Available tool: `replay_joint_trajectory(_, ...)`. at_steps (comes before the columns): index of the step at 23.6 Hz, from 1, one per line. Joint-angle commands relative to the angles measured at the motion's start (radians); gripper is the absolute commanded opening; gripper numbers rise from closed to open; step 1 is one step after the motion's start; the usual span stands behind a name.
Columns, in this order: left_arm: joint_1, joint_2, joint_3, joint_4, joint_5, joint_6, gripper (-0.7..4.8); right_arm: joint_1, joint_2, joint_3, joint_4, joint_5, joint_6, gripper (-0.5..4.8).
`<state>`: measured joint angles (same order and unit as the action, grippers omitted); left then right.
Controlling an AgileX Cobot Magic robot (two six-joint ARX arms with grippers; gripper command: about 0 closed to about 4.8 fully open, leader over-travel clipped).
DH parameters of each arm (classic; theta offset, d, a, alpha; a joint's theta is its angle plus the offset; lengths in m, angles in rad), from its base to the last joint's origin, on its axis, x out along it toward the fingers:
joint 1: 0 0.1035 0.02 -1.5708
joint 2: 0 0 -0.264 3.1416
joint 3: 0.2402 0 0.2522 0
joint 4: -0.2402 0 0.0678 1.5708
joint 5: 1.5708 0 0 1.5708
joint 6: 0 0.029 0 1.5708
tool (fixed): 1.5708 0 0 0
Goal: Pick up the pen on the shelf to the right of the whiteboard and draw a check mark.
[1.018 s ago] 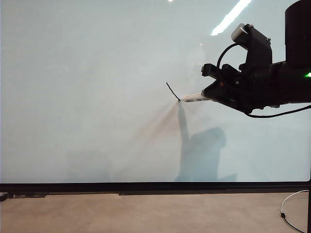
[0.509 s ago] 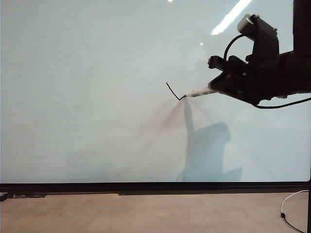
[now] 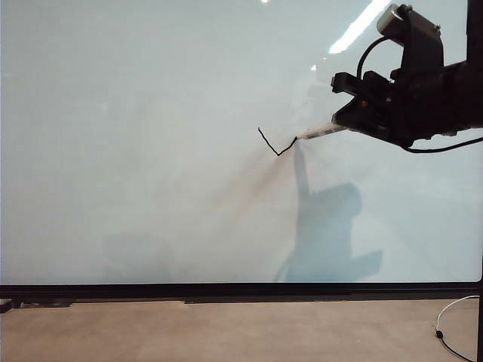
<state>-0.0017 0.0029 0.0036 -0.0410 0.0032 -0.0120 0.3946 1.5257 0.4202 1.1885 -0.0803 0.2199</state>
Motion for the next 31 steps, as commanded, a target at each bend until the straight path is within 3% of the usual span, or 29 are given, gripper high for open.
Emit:
replay_joint_trajectory(1,0.0,0.0,0.003,0.012,0.0,0.004,-0.05,-0.011,-0.024,0.003,0.006,0.018,-0.011,-0.05)
replay_joint_trajectory(31,0.0,0.0,0.003,0.013,0.0,0.004,-0.04,-0.088,-0.171,-0.001,-0.085,0.015,-0.064,-0.05)
